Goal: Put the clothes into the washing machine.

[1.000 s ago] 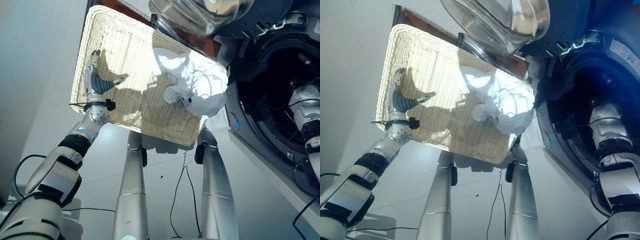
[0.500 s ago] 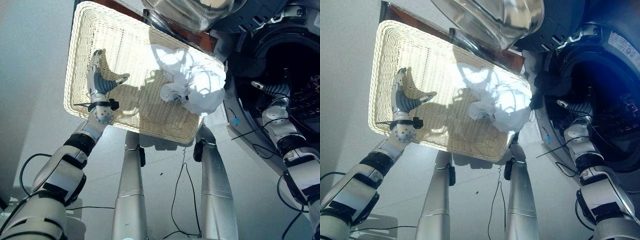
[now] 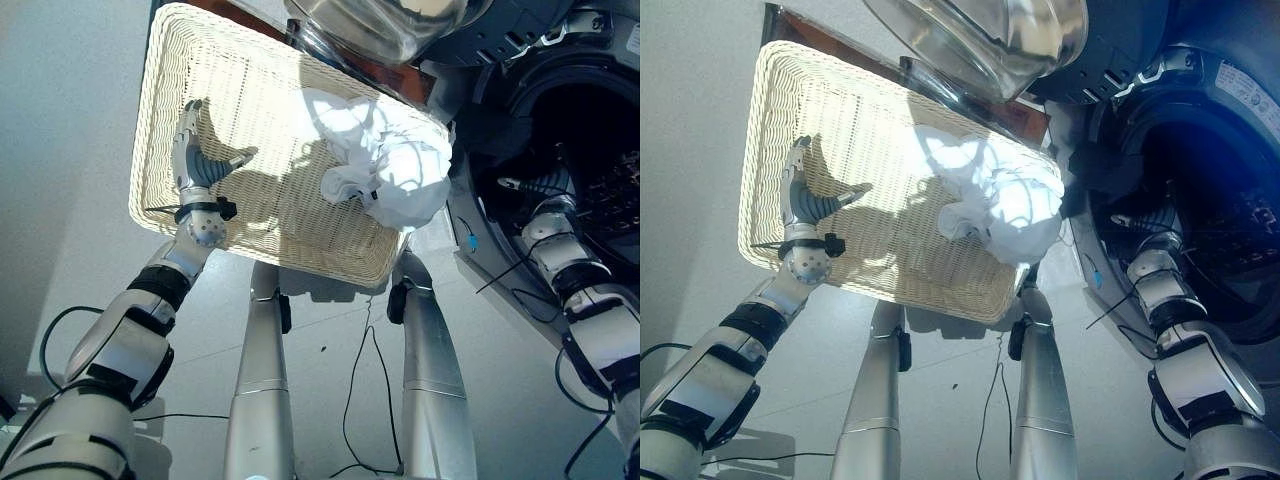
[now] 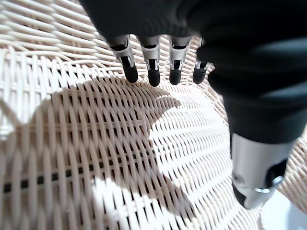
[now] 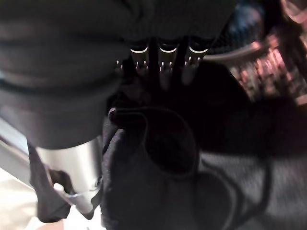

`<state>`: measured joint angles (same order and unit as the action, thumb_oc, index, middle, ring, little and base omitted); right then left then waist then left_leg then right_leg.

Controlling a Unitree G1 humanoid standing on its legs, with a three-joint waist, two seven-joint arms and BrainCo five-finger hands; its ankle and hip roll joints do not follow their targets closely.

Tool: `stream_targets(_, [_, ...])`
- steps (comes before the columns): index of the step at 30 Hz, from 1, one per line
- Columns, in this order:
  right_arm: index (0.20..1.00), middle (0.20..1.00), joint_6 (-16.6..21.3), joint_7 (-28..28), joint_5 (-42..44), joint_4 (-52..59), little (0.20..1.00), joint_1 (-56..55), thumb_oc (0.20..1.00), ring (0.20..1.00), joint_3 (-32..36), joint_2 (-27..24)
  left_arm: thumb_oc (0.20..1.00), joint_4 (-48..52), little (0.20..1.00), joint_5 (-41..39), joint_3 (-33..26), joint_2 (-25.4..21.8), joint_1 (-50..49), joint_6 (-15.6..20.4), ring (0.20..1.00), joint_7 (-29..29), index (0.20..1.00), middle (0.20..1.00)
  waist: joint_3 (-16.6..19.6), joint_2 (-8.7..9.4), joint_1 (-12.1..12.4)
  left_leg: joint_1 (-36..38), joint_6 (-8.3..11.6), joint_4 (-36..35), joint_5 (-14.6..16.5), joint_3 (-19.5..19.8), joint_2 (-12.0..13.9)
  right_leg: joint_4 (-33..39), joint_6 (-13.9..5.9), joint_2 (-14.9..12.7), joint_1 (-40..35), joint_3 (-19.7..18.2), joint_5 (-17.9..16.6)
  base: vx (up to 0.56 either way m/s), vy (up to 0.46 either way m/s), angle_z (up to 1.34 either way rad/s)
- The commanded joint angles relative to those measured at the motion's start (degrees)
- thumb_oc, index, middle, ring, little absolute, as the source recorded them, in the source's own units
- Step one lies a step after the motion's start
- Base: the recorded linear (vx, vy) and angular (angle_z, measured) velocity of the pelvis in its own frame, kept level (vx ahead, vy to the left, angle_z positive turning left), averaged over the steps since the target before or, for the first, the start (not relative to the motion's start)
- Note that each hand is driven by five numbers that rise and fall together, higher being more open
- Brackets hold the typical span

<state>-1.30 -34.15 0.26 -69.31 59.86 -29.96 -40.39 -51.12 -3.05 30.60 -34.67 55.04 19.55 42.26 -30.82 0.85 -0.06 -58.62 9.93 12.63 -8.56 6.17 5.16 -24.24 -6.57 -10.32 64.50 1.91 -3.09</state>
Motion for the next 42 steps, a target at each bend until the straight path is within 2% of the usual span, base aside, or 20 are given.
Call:
stream_targets(1, [1.0, 1.0, -11.15, 1.27, -7.85, -3.0, 1.0, 2.65, 1.0, 1.0, -6.46, -3.58, 1.0, -0.85, 1.0, -0.02, -1.3, 1.86, 2.76, 2.48, 1.0, 0.51, 1.0, 1.0, 1.03, -2.8, 0.56, -2.03, -5.73, 3.29, 1.52, -3.97, -4.88, 6.75, -0.69, 3.88, -1.62, 4.6, -6.77, 0.0, 0.0, 0.0])
stream_targets(6, [1.0, 1.0, -14.55, 2.36, -8.83, -3.17, 1.0, 5.34, 1.0, 1.0, -9.57, -3.14, 1.0, -0.55, 1.0, -0.85, -0.73, 1.94, 3.49, 2.38, 1.0, 0.64, 1.0, 1.0, 1.03, -3.29, 0.88, -2.2, -5.79, 3.1, 1.22, -3.71, -5.11, 6.89, -0.5, 3.8, -1.49, 4.74, -6.81, 0.0, 0.0, 0.0])
stream_targets(7, [0.89, 0.89, -14.74, 3.08, -9.7, -2.83, 0.89, 5.76, 0.89, 0.89, -9.81, -3.07, 1.0, -0.3, 1.0, -0.66, -1.01, 1.99, 3.24, 2.58, 1.0, 0.67, 1.0, 1.0, 1.03, -3.33, 0.94, -2.23, -5.77, 3.13, 1.24, -3.57, -5.15, 6.9, -0.5, 3.81, -1.47, 4.69, -6.79, 0.0, 0.0, 0.0])
stream_targets(9, [0.576, 0.576, -14.76, 3.41, -10.65, -2.58, 0.576, 6.03, 0.576, 0.576, -10.09, -2.75, 1.0, -0.13, 1.0, -0.55, -1.2, 2.15, 3.08, 2.81, 1.0, 0.74, 1.0, 1.0, 1.03, -3.36, 1.04, -2.21, -5.79, 2.89, 1.04, -3.54, -5.16, 7.11, -0.48, 3.77, -1.53, 4.74, -6.89, 0.0, 0.0, 0.0])
stream_targets(10, [0.511, 0.511, -14.7, 3.6, -10.95, -2.5, 0.511, 6.12, 0.511, 0.511, -10.2, -2.76, 1.0, -0.05, 1.0, -0.42, -1.27, 2.25, 3.0, 2.85, 1.0, 0.87, 1.0, 1.0, 1.03, -3.39, 1.07, -2.21, -5.78, 2.82, 0.98, -3.54, -5.16, 7.17, -0.45, 3.76, -1.56, 4.76, -6.89, 0.0, 0.0, 0.0])
stream_targets(11, [0.41, 0.41, -14.69, 3.56, -11.0, -2.3, 0.41, 6.18, 0.41, 0.41, -10.34, -2.68, 1.0, 0.28, 1.0, -0.29, -1.37, 2.32, 2.95, 2.66, 1.0, 0.97, 1.0, 1.0, 1.03, -3.43, 1.09, -2.19, -5.79, 2.7, 0.93, -3.57, -5.14, 7.19, -0.44, 3.76, -1.55, 4.78, -6.88, 0.0, 0.0, 0.0])
stream_targets(12, [0.2, 0.2, -14.74, 3.61, -11.1, -1.99, 0.2, 6.23, 0.2, 0.2, -10.43, -2.59, 1.0, 0.52, 1.0, -0.28, -1.53, 2.4, 2.93, 2.6, 1.0, 1.04, 1.0, 1.0, 1.03, -3.46, 1.08, -2.17, -5.81, 2.62, 0.93, -3.56, -5.2, 7.31, -0.43, 3.75, -1.55, 4.76, -6.92, 0.0, 0.0, 0.0])
stream_targets(35, [0.2, 0.2, -12.95, 4.0, -9.31, -0.37, 0.2, 4.69, 0.2, 0.2, -9.09, -1.76, 1.0, 1.81, 1.0, -0.19, -2.88, 2.85, 1.98, 2.54, 1.0, 1.36, 1.0, 1.0, 1.03, -3.17, 1.12, -2.42, -5.84, 2.46, 0.4, -3.29, -5.4, 7.25, -0.33, 3.99, -1.19, 4.69, -7.46, 0.0, 0.003, 0.01])
stream_targets(38, [0.2, 0.2, -11.56, 4.15, -7.96, 0.08, 0.2, 4.51, 0.2, 0.2, -8.87, -1.85, 1.0, 1.94, 1.0, -0.35, -2.91, 2.77, 1.95, 2.59, 1.0, 1.35, 1.0, 1.0, 1.03, -3.17, 1.03, -2.5, -5.79, 2.38, 0.29, -3.27, -5.4, 7.33, -0.32, 4.02, -1.09, 4.62, -7.55, 0.0, 0.0, 0.0])
stream_targets(41, [0.2, 0.2, -8.92, 2.93, -3.16, 0.7, 0.2, 3.65, 0.2, 0.2, -7.51, -1.44, 1.0, 2.19, 1.0, -0.27, -3.06, 2.95, 1.62, 2.53, 1.0, 1.53, 1.0, 1.0, 1.03, -3.2, 0.93, -2.33, -5.75, 2.1, 0.22, -3.37, -5.32, 7.41, -0.3, 4.12, -1.17, 4.54, -7.56, 0.0, 0.0, 0.0])
stream_targets(42, [0.304, 0.304, -7.23, 0.6, 0.08, 1.43, 0.304, 2.86, 0.304, 0.304, -6.03, -1.08, 1.0, 2.26, 1.0, -0.12, -3.15, 3.1, 1.33, 2.6, 1.0, 1.81, 1.0, 1.0, 1.03, -3.19, 0.78, -2.38, -5.75, 2.17, 0.35, -3.37, -5.33, 7.41, -0.3, 4.19, -1.06, 4.37, -7.54, 0.0, 0.0, 0.0])
